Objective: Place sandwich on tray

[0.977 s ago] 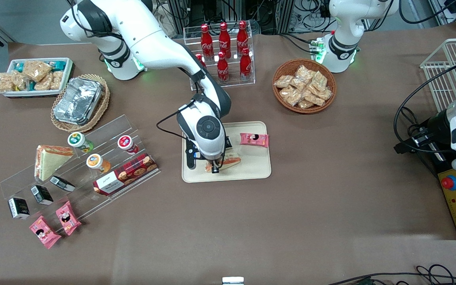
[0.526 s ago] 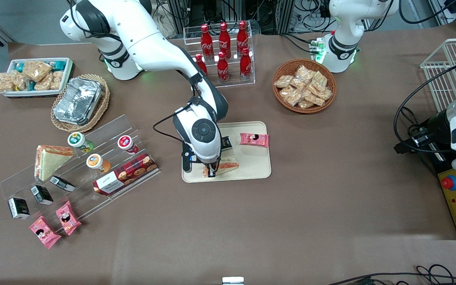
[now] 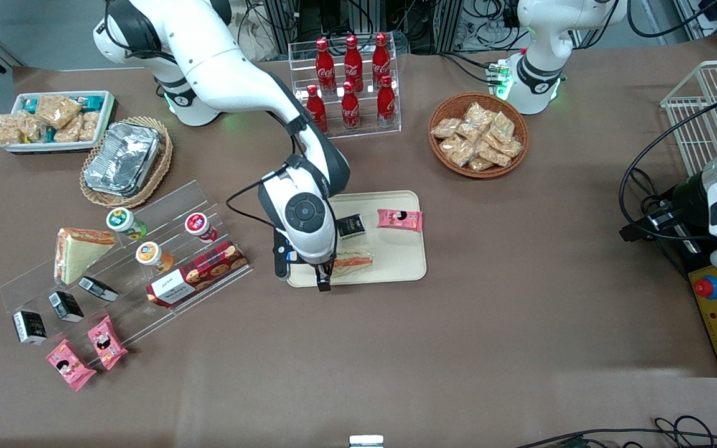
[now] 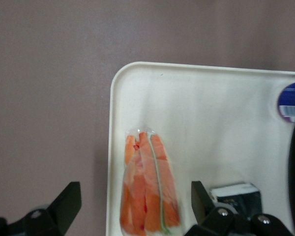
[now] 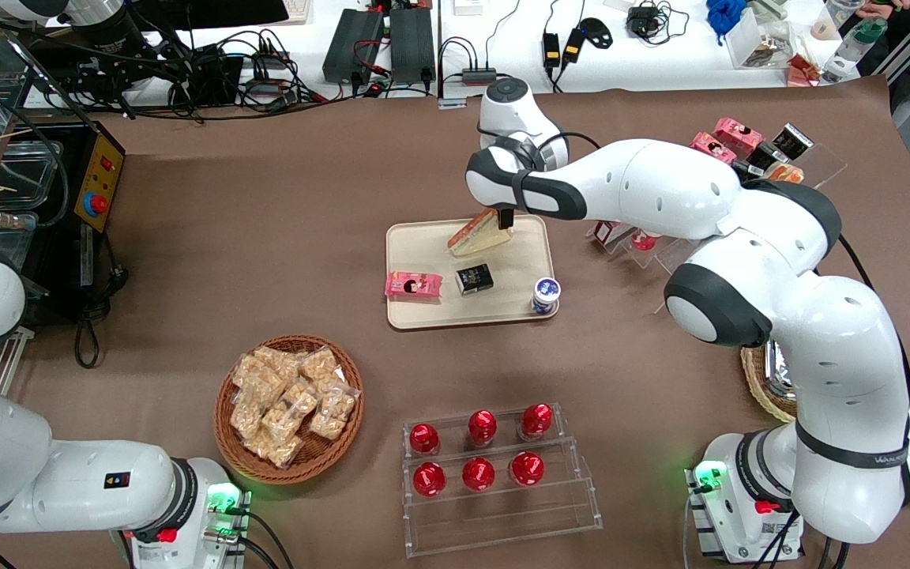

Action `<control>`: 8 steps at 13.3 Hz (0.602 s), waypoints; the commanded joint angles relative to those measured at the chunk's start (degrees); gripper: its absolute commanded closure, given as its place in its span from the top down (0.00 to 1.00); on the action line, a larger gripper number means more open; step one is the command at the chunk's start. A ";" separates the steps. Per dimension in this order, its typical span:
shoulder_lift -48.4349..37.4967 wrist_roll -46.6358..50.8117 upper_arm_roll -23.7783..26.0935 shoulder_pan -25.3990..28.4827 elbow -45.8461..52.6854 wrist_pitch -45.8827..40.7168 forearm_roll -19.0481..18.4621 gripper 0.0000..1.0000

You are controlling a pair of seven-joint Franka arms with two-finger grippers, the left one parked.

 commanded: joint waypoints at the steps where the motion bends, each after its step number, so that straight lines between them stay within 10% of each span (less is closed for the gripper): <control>1: -5.17 -8.26 0.38 -1.04 -0.18 -5.46 3.89 0.99; 8: -20.72 -42.53 -1.03 -3.23 -2.11 -14.69 -1.19 0.99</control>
